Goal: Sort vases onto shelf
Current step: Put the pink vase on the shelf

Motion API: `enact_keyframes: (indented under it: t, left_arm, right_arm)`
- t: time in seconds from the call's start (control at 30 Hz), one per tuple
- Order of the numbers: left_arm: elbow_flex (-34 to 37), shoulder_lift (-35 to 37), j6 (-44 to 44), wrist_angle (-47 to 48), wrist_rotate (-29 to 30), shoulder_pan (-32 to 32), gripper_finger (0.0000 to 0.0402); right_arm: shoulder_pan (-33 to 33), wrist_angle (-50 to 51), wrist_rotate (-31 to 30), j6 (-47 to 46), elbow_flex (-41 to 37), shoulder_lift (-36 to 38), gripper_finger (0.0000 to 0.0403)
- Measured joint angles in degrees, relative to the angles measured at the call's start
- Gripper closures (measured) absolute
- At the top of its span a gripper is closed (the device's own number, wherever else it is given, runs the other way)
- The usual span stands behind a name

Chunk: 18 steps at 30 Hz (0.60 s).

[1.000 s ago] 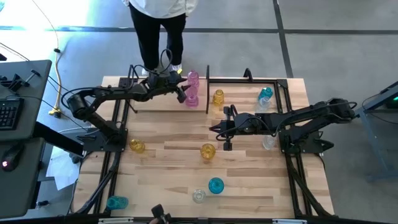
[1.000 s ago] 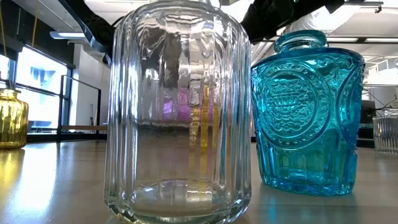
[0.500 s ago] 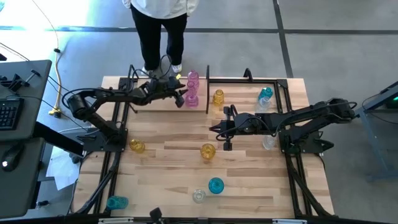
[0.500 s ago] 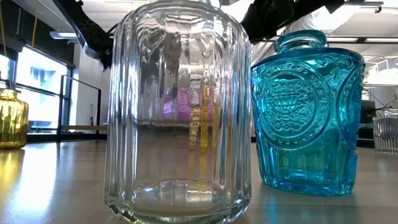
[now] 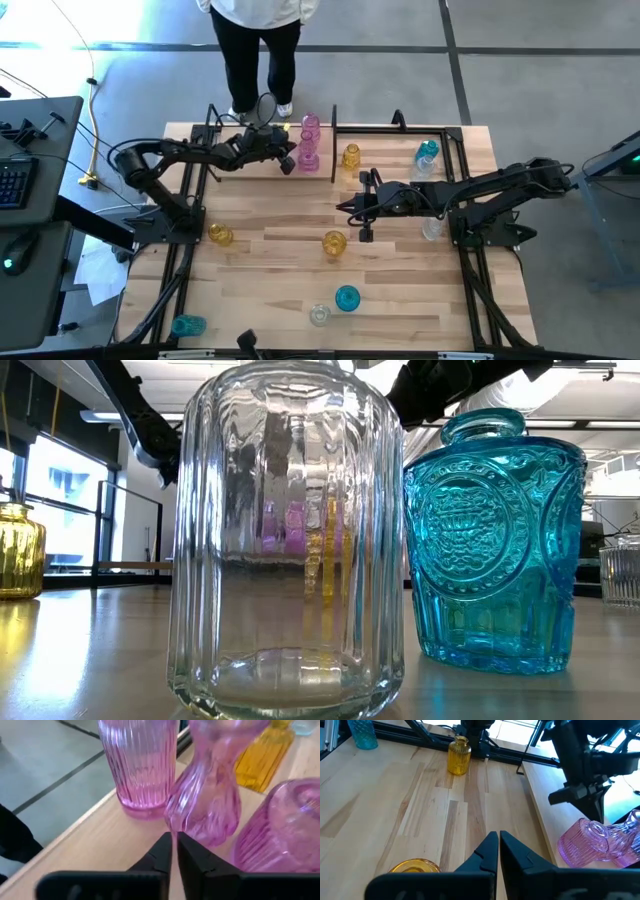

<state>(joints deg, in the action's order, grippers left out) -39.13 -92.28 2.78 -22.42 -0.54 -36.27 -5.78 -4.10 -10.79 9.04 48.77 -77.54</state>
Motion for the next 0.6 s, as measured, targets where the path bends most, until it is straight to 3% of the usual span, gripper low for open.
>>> enact_keyframes:
  t: [0.6]
  left_arm:
    - [0.0, -2.5, -2.2, -4.6, -2.0, 0.1, 0.0401]
  right_arm:
    - [0.0, 0.0, 0.0, 0.0, 0.0, 0.0, 0.0403]
